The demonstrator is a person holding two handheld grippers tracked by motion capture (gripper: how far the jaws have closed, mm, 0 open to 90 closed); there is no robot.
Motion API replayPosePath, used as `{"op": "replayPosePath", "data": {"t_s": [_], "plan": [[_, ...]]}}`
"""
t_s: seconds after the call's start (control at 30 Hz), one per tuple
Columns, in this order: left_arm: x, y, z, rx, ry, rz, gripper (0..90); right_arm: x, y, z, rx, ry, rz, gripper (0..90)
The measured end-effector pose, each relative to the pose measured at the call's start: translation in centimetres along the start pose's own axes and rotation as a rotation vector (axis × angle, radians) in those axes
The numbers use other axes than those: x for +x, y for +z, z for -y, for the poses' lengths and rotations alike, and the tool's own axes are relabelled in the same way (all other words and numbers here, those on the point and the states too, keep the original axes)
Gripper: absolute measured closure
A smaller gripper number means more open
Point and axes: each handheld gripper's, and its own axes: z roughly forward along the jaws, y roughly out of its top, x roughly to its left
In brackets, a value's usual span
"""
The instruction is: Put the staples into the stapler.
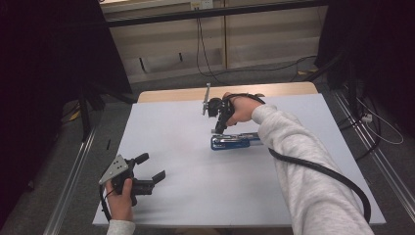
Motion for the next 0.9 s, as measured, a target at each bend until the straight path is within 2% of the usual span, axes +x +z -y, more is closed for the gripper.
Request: {"op": "replayPosePath", "data": {"t_s": [0.7,0.9], "plan": [[0.0,0.0,0.0,0.001,0.001,-0.001,1.9,0.0,1.6,0.4,0.015,-0.004,-0.022,78.3],[0.0,0.0,0.0,0.001,0.001,0.000,1.9,-0.1,1.7,0.8,0.010,-0.003,-0.014,78.3]]}}
